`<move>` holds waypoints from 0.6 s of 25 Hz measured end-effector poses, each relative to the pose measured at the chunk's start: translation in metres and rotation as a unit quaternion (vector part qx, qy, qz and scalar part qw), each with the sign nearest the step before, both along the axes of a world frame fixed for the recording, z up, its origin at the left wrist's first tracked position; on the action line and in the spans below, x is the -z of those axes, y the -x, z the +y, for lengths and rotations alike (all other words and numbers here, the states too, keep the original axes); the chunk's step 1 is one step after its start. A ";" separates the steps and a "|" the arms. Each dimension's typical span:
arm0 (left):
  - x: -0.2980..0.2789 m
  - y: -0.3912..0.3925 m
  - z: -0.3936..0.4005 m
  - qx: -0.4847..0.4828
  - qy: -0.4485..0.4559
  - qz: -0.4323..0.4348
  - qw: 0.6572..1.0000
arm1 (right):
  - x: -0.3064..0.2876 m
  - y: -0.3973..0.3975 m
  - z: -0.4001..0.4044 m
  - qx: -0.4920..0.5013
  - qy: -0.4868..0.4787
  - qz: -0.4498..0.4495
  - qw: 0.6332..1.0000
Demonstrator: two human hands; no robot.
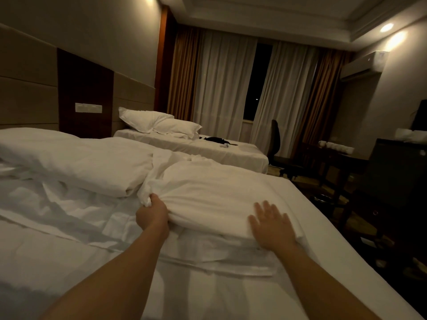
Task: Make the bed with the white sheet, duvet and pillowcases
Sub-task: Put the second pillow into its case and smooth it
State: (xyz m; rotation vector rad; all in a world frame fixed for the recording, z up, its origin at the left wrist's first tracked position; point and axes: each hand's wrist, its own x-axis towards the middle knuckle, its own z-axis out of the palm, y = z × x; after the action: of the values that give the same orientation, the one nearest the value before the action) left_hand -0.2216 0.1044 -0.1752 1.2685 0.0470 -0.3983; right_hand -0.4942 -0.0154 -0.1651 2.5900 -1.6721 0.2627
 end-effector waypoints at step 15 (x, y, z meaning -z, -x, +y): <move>-0.073 0.019 -0.018 0.289 -0.374 -0.725 0.502 | -0.033 -0.060 0.026 -0.093 -0.017 -0.010 0.995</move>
State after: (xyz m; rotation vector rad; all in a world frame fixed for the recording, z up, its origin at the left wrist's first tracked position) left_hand -0.2411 0.0861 -0.1020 2.1115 -1.9096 0.3324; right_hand -0.4345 0.0109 -0.1322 2.7816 -1.4529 0.2685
